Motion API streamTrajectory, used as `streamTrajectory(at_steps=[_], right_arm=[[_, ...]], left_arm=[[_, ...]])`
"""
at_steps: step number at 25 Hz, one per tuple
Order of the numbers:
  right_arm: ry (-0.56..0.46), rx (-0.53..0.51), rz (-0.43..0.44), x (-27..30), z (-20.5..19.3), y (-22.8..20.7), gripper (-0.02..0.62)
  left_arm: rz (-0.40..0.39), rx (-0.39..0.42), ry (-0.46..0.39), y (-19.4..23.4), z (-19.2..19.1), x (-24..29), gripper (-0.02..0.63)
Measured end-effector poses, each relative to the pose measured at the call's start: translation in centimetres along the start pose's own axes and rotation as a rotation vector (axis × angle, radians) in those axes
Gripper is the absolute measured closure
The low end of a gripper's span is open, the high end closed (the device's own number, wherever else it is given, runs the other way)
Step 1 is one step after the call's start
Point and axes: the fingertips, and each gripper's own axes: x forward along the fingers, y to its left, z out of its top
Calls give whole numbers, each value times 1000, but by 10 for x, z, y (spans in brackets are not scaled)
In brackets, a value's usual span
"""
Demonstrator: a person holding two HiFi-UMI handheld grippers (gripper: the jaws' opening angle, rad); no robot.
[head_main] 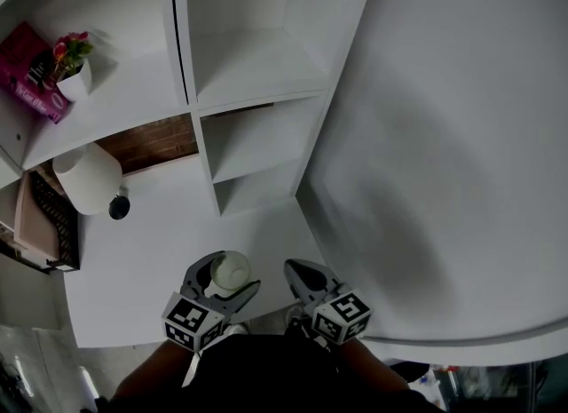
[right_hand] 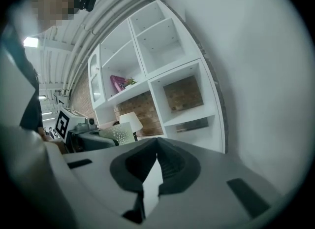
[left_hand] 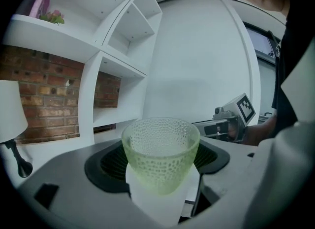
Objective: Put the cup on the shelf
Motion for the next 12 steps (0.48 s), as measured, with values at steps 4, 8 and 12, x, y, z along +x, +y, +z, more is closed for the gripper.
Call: streamTrajectory(at_steps=[4, 8, 12], right_arm=[[-8, 0, 43, 3, 9, -14, 591], [-8, -7, 83, 5, 16, -26, 591], [-6, -20, 113, 6, 24, -38, 591]], left_arm=[[56, -29, -4, 9, 5, 14, 221], [110, -29, 3, 13, 11, 26, 221], [148, -23, -1, 15, 17, 36, 221]])
